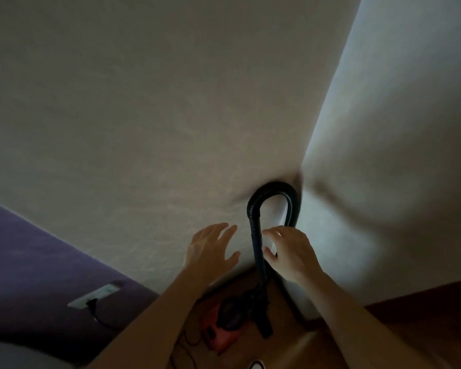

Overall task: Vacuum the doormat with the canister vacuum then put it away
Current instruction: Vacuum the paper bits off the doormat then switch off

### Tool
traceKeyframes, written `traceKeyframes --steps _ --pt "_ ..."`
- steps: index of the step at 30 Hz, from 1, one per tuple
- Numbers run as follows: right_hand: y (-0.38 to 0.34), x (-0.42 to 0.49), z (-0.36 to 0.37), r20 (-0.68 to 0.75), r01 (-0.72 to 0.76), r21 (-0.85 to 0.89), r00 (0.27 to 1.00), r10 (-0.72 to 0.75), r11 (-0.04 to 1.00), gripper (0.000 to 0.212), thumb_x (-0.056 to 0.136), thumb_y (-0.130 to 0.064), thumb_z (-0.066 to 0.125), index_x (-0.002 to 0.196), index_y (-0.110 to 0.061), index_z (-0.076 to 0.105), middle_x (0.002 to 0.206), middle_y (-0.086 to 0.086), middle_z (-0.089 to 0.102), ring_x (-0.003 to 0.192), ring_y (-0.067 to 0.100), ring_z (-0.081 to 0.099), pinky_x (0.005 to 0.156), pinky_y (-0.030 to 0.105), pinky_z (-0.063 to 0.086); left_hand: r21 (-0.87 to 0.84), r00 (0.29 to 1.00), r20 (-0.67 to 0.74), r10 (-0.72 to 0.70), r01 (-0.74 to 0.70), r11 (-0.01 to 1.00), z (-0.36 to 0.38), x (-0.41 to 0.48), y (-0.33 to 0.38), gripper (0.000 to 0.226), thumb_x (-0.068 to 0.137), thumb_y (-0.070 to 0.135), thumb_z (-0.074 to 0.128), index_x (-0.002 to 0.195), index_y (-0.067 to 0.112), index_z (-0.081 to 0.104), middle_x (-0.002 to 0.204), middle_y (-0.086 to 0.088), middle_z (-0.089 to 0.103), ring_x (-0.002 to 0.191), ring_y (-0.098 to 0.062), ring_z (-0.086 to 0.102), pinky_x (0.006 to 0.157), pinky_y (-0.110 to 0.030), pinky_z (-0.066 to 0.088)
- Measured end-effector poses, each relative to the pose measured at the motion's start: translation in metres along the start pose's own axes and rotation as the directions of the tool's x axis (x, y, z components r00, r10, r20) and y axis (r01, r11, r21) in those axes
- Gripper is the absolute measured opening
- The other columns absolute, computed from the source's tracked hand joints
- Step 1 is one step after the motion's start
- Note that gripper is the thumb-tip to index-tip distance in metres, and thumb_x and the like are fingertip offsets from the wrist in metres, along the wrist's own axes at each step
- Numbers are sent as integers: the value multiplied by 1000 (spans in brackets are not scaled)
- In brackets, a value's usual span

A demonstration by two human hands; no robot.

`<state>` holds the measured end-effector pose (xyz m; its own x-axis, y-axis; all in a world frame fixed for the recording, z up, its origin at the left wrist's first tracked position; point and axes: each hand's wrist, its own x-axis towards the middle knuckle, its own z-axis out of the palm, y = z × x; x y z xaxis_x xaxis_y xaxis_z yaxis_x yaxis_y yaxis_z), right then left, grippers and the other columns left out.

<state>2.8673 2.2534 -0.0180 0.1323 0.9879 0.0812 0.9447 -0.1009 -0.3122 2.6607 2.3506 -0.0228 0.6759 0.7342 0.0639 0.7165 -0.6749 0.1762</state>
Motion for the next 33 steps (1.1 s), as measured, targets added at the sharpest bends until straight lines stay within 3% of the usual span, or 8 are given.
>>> traceKeyframes --steps 5,9,14,17,22,24,26,33 --pt "12 31 34 59 -97 21 994 96 995 38 94 -45 61 126 -23 63 105 -7 70 92 12 66 81 27 52 -5 1000 17 -3 3 1000 6 18 -18 66 87 62 43 144 29 44 142 2 53 128 -19 52 103 -40 45" --pt "14 46 62 38 -254 72 967 252 965 36 94 -44 61 118 -17 57 97 -3 63 85 18 65 68 29 51 -23 1000 15 19 -19 1000 11 30 -21 66 85 63 41 141 28 47 139 2 56 124 -20 55 99 -41 48" --pt "18 70 89 55 -379 157 926 375 912 55 96 -47 61 138 -12 52 119 6 64 108 23 65 86 35 56 -62 997 33 67 -65 996 21 40 -27 66 89 62 46 147 32 37 147 6 47 134 -17 46 108 -39 43" --pt "21 90 111 105 -461 385 883 458 800 48 93 -46 66 126 -11 60 113 5 66 106 23 66 85 31 53 -114 997 39 72 -68 991 19 43 -33 66 89 60 49 148 34 34 149 8 43 136 -14 41 108 -37 42" --pt "21 97 136 176 -464 634 865 470 618 38 94 -45 65 115 -13 62 94 -6 66 93 16 66 82 28 48 -157 993 82 79 -65 985 26 44 -43 66 88 61 48 147 34 36 148 9 43 133 -14 44 103 -37 47" --pt "23 92 138 175 -430 648 887 427 628 39 95 -47 63 115 -14 60 86 -12 61 84 12 63 77 26 48 -188 992 113 53 -31 982 31 45 -42 65 87 62 48 145 33 39 146 8 46 129 -14 47 102 -36 47" --pt "25 85 135 180 -399 655 907 381 642 37 96 -44 63 116 -14 57 81 -16 56 76 2 58 70 15 43 -252 988 153 14 25 967 35 46 -38 64 85 65 45 140 31 47 140 8 52 124 -14 52 101 -36 49" --pt "30 45 116 146 -364 639 922 358 677 20 98 -29 65 106 -21 48 77 -20 47 81 -18 56 73 6 42 -402 969 245 32 72 913 38 43 -13 58 82 59 62 133 31 54 130 8 58 112 -13 58 95 -39 52"
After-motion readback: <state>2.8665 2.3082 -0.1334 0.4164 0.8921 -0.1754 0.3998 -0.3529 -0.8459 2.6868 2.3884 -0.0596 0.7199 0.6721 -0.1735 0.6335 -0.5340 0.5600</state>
